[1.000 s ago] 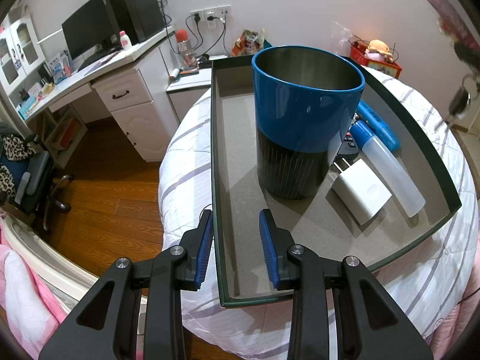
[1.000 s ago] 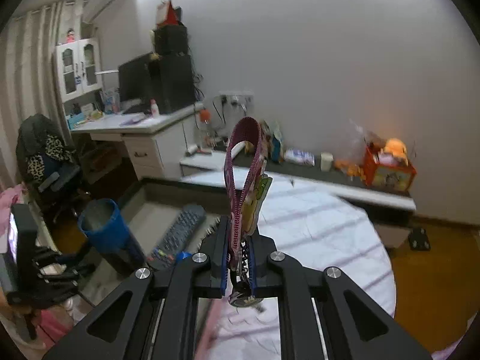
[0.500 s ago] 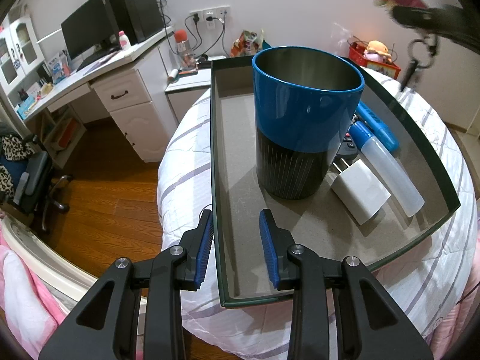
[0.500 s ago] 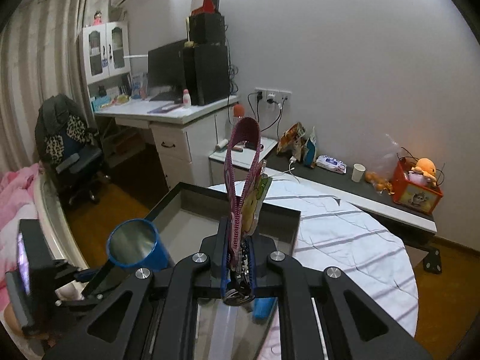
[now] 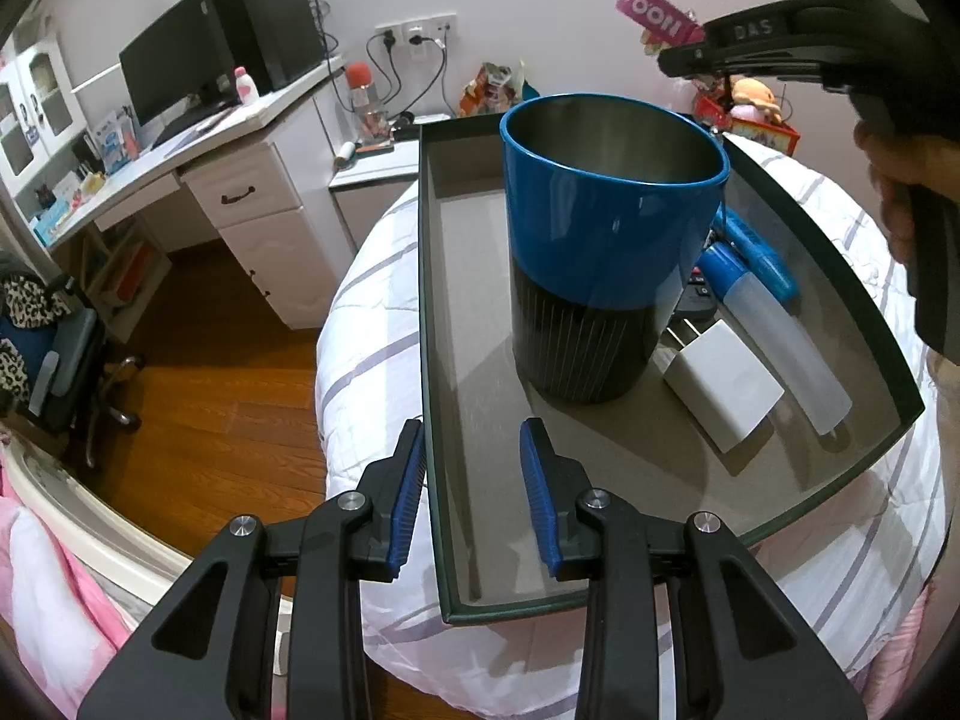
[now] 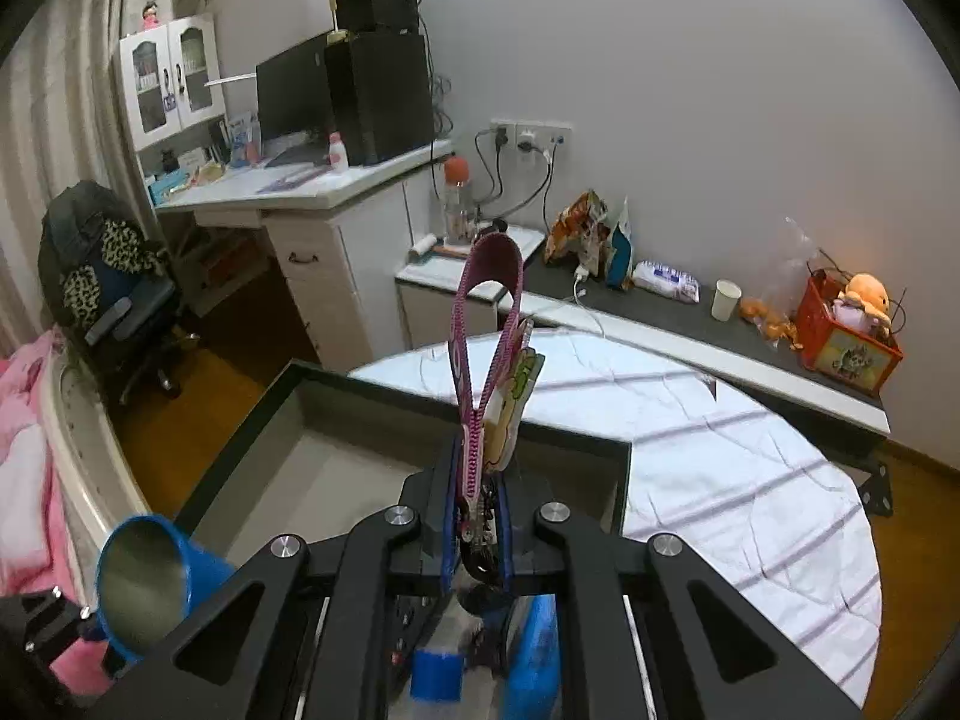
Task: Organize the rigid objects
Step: 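Carry the pink-lanyard keys with the right gripper and release them in the tray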
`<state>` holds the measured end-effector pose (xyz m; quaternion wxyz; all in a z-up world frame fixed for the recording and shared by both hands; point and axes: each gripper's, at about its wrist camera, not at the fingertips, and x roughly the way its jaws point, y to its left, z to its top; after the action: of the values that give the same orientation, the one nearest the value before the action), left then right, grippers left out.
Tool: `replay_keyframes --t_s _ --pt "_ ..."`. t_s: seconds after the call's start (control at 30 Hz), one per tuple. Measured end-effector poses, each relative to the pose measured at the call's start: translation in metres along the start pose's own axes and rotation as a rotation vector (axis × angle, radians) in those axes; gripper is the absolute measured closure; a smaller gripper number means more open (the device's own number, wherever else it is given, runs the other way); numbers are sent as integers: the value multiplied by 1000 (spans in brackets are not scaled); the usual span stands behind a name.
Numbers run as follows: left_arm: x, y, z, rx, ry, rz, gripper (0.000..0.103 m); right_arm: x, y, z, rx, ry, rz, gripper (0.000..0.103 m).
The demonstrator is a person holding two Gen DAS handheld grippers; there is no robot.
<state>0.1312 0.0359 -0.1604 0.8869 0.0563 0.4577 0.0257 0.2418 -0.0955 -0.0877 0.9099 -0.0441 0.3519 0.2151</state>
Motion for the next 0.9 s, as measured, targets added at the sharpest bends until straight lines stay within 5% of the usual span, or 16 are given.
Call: replay_keyframes --t_s 0.7,0.9 --pt "-3 2 -2 -3 -3 -4 71 12 4 -35 -1 177 -11 91" --pt "-3 1 -2 -3 -3 -4 71 4 2 -45 11 163 -74 65"
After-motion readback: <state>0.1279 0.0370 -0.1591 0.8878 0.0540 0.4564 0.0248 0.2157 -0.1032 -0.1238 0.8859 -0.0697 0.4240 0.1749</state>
